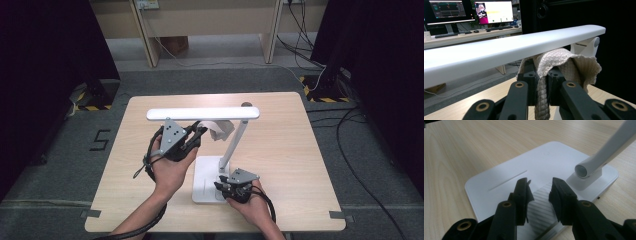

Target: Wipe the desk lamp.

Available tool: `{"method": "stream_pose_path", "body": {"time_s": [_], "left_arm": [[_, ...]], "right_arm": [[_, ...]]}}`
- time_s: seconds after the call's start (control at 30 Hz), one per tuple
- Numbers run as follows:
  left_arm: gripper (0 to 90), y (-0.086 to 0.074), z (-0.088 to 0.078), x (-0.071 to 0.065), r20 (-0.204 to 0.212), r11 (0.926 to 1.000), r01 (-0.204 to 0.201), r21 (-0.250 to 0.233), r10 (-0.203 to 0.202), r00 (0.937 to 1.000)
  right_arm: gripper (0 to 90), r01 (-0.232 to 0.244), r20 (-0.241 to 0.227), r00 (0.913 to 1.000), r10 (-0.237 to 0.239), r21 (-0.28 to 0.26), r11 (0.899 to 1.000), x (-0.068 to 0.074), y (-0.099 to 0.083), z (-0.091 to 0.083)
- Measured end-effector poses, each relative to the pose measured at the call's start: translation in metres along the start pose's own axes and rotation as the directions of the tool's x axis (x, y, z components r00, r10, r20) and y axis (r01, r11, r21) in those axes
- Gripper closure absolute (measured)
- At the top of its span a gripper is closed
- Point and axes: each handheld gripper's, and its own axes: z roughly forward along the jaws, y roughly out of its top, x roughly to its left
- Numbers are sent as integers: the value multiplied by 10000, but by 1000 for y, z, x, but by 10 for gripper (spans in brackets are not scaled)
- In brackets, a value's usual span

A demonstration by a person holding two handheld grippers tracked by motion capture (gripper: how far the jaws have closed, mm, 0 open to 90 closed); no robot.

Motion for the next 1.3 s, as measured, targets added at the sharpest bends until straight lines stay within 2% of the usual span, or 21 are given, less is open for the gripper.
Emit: {"method": "stream_pose_path", "body": {"time_s": [0.23, 0.4, 1.03, 1.07, 1.3], "left_arm": [[807, 1, 5, -5, 88, 10000, -68, 19, 68, 9999], [808, 1, 7, -7, 136, 10000, 60, 16, -60, 9999], [808, 2, 16, -15, 248, 9999, 107, 41, -108, 9996], [808, 3, 17, -15, 236, 10000, 0, 10, 0, 9997], [807, 3, 20, -19, 280, 9998, 161, 64, -163, 9995]], "right_arm": [[668, 68, -2, 10000, -68, -15, 10000, -1, 0, 0], [667, 47, -3, 10000, -47, -13, 10000, 0, 0, 0], [667, 87, 2, 10000, -87, -13, 10000, -1, 0, 0], [667, 80, 12, 10000, -80, -16, 10000, -1, 0, 0], [667, 72, 2, 10000, -72, -17, 10000, 0, 0, 0]]}}
